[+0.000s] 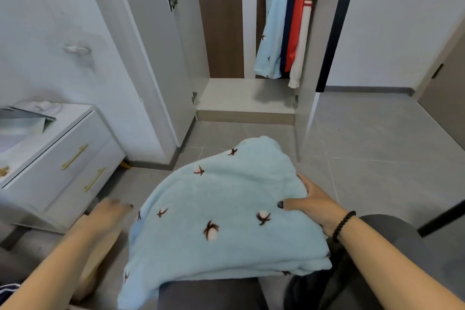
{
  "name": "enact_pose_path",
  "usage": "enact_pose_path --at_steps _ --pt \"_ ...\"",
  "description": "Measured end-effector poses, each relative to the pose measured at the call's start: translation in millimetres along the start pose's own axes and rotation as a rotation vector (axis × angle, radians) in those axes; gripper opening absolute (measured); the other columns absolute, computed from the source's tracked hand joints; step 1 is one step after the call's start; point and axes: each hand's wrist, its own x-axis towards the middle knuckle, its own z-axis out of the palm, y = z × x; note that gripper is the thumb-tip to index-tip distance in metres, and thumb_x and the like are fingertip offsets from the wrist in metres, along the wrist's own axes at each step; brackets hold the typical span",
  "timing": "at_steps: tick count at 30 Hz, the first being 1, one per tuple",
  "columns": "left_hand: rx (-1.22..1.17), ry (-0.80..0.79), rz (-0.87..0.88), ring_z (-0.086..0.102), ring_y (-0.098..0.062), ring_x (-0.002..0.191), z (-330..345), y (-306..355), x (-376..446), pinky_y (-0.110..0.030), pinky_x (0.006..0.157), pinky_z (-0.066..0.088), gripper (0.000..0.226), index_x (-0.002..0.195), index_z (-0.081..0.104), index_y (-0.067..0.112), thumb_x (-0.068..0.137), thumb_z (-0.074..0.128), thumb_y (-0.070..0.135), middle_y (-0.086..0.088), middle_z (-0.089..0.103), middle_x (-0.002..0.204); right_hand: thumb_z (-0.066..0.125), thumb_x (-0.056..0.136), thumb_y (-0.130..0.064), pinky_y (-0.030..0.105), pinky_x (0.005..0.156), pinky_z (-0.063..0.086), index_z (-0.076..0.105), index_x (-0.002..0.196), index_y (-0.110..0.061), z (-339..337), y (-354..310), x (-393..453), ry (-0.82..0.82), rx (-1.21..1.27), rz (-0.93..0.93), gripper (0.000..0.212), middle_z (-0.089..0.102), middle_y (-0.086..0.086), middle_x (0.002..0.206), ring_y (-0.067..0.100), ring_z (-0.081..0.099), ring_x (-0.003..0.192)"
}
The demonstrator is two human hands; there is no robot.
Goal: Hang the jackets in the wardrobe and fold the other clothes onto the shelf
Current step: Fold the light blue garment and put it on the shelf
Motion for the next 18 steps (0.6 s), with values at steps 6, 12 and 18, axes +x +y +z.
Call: enact_pose_path --at_steps 6,12,18 --pt "0.067 -0.223 0.635 0.053 -0.009 0.115 49.8 155.4 -41.1 -0.028 0.095 0.041 0.032 0.126 0.054 0.028 0.095 0.055 0.034 0.013 0.057 0.125 0.080 0.067 0.000 0.030 0.077 0.057 0.054 0.116 -0.041 3.0 -26.9 -10.5 -0.014 -0.197 -0.139 0.069 0.068 -0.006 0.110 0.012 0.067 0.099" --pt "0.275 -0.459 0.853 0.058 -0.011 0.092 122.0 255.0 -67.2 -0.024 0.072 0.043 0.031 0.098 0.063 0.020 0.087 0.064 0.049 0.008 0.064 0.099 0.078 0.069 0.001 0.016 0.076 0.052 0.048 0.119 -0.049 4.2 -42.1 -22.5 -0.027 -0.323 -0.257 0.076 0.063 -0.022 0.112 -0.004 0.062 0.101" --pt "0.359 -0.749 0.750 0.069 -0.006 0.077 145.4 275.2 -57.2 -0.016 0.062 0.052 0.024 0.095 0.072 0.022 0.089 0.065 0.044 0.008 0.073 0.089 0.082 0.068 -0.008 0.013 0.078 0.051 0.047 0.122 -0.041 -8.0 -30.2 -29.4 0.120 -0.324 -0.262 0.072 0.061 -0.019 0.115 -0.004 0.060 0.101"
